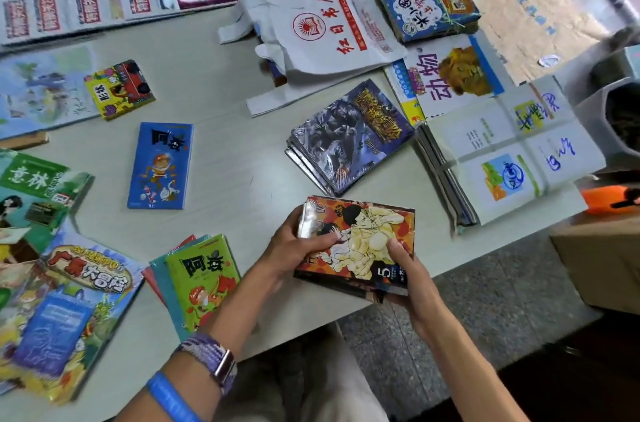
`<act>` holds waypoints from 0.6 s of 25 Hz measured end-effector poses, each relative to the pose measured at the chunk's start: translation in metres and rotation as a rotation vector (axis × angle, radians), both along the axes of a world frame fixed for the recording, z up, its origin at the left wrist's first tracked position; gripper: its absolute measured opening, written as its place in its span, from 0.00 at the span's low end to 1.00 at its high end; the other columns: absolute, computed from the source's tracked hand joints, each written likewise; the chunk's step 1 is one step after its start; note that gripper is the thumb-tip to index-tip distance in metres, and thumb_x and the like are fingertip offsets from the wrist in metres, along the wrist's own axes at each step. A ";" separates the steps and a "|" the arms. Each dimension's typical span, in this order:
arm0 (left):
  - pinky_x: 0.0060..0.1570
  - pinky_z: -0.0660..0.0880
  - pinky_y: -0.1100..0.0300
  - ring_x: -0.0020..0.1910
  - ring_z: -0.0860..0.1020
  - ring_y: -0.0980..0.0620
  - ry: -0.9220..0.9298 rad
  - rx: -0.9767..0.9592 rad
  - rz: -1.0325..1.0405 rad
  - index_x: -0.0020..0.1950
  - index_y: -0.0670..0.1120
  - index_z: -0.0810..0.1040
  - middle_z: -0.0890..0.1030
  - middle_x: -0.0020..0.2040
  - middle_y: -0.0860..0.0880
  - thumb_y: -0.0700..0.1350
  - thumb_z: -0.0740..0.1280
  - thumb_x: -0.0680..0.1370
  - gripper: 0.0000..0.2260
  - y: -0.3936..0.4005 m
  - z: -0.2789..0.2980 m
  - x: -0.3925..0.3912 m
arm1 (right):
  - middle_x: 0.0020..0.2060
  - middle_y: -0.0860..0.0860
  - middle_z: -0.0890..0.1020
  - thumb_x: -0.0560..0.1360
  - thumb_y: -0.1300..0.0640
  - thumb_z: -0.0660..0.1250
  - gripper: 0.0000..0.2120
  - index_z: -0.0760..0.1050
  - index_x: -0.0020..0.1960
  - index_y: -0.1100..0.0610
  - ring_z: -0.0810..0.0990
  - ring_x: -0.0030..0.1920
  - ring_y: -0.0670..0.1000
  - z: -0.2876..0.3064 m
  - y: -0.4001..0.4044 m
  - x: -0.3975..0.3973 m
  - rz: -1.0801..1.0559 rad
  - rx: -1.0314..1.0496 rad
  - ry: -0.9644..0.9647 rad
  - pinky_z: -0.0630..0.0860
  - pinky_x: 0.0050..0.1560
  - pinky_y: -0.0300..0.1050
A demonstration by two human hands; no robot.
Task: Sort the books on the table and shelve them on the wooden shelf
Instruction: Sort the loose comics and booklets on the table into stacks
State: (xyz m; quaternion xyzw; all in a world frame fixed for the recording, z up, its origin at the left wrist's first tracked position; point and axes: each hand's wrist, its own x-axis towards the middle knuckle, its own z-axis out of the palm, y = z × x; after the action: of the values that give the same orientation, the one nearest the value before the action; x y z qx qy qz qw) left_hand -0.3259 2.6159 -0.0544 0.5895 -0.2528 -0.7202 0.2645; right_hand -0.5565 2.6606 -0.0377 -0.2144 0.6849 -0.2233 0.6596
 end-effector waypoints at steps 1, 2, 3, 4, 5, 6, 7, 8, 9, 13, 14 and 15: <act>0.46 0.82 0.58 0.53 0.85 0.50 0.015 0.000 0.032 0.70 0.57 0.73 0.84 0.60 0.53 0.58 0.85 0.52 0.48 -0.005 0.000 0.011 | 0.58 0.48 0.86 0.67 0.28 0.69 0.34 0.75 0.67 0.43 0.86 0.54 0.50 0.001 -0.008 0.008 0.038 -0.020 0.004 0.80 0.56 0.54; 0.47 0.82 0.57 0.54 0.85 0.50 0.024 0.016 0.059 0.68 0.57 0.74 0.84 0.60 0.50 0.56 0.85 0.54 0.44 -0.009 0.001 0.022 | 0.59 0.47 0.85 0.67 0.28 0.69 0.34 0.74 0.68 0.44 0.86 0.52 0.47 0.005 -0.017 0.016 0.089 -0.030 0.020 0.80 0.54 0.50; 0.51 0.82 0.55 0.56 0.84 0.49 0.030 0.034 0.075 0.69 0.57 0.74 0.83 0.62 0.49 0.53 0.84 0.56 0.43 -0.010 0.003 0.031 | 0.60 0.47 0.85 0.66 0.27 0.69 0.36 0.73 0.68 0.45 0.86 0.50 0.44 0.009 -0.026 0.023 0.136 -0.046 0.053 0.79 0.52 0.47; 0.57 0.80 0.52 0.59 0.83 0.48 0.023 0.042 0.076 0.72 0.56 0.72 0.81 0.65 0.48 0.53 0.83 0.57 0.44 -0.009 0.006 0.035 | 0.62 0.47 0.83 0.65 0.26 0.69 0.39 0.72 0.69 0.45 0.85 0.52 0.43 0.013 -0.034 0.026 0.176 -0.088 0.126 0.78 0.53 0.47; 0.63 0.77 0.49 0.63 0.80 0.47 -0.013 0.046 0.082 0.74 0.55 0.69 0.78 0.69 0.48 0.55 0.82 0.57 0.46 -0.006 0.009 0.036 | 0.66 0.47 0.79 0.65 0.25 0.69 0.41 0.69 0.71 0.46 0.82 0.57 0.44 0.016 -0.042 0.025 0.222 -0.173 0.262 0.77 0.58 0.49; 0.68 0.72 0.47 0.67 0.76 0.47 -0.077 0.057 0.112 0.76 0.55 0.66 0.74 0.73 0.48 0.57 0.82 0.57 0.49 0.000 0.011 0.034 | 0.69 0.47 0.76 0.68 0.27 0.68 0.40 0.67 0.73 0.47 0.78 0.63 0.46 0.020 -0.053 0.022 0.290 -0.293 0.444 0.74 0.63 0.51; 0.71 0.69 0.47 0.70 0.73 0.47 -0.136 0.094 0.194 0.78 0.54 0.63 0.71 0.75 0.48 0.59 0.81 0.58 0.51 0.010 0.011 0.031 | 0.69 0.48 0.74 0.71 0.29 0.65 0.37 0.66 0.73 0.48 0.74 0.65 0.48 0.023 -0.066 0.022 0.380 -0.429 0.605 0.71 0.64 0.51; 0.68 0.69 0.49 0.67 0.75 0.48 -0.149 0.168 0.328 0.78 0.53 0.62 0.73 0.72 0.48 0.60 0.80 0.61 0.49 0.021 0.010 0.028 | 0.67 0.50 0.76 0.72 0.32 0.63 0.33 0.69 0.71 0.50 0.73 0.63 0.49 0.028 -0.084 0.024 0.486 -0.555 0.696 0.70 0.61 0.49; 0.58 0.72 0.52 0.55 0.79 0.48 -0.080 0.274 0.474 0.75 0.51 0.66 0.79 0.61 0.46 0.60 0.79 0.62 0.45 0.033 0.010 0.025 | 0.63 0.51 0.79 0.74 0.33 0.61 0.29 0.73 0.67 0.51 0.76 0.59 0.49 0.031 -0.103 0.030 0.624 -0.620 0.710 0.72 0.58 0.48; 0.35 0.59 0.57 0.31 0.61 0.49 0.463 0.608 0.659 0.41 0.46 0.69 0.58 0.34 0.48 0.68 0.74 0.61 0.29 0.061 0.024 0.004 | 0.49 0.52 0.83 0.75 0.26 0.55 0.29 0.79 0.53 0.49 0.82 0.49 0.54 0.030 -0.164 0.064 1.241 -0.316 0.595 0.78 0.53 0.50; 0.37 0.62 0.56 0.33 0.63 0.49 0.515 0.590 0.675 0.41 0.46 0.71 0.62 0.34 0.47 0.70 0.71 0.63 0.28 0.059 0.025 0.001 | 0.49 0.51 0.83 0.73 0.24 0.54 0.32 0.79 0.55 0.48 0.82 0.49 0.54 0.028 -0.170 0.068 1.293 -0.227 0.574 0.77 0.52 0.49; 0.42 0.67 0.55 0.37 0.69 0.48 0.536 0.549 0.686 0.47 0.45 0.76 0.69 0.37 0.45 0.70 0.68 0.66 0.29 0.056 0.024 -0.002 | 0.48 0.49 0.83 0.72 0.22 0.53 0.34 0.80 0.56 0.47 0.83 0.48 0.53 0.026 -0.174 0.071 1.303 -0.152 0.543 0.76 0.49 0.47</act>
State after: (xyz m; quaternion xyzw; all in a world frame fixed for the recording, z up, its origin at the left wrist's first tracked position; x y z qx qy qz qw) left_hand -0.3279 2.6724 -0.0302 0.4809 0.2304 -0.7575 0.3766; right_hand -0.4854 2.4868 -0.0113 -0.6739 0.5401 0.2307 0.4482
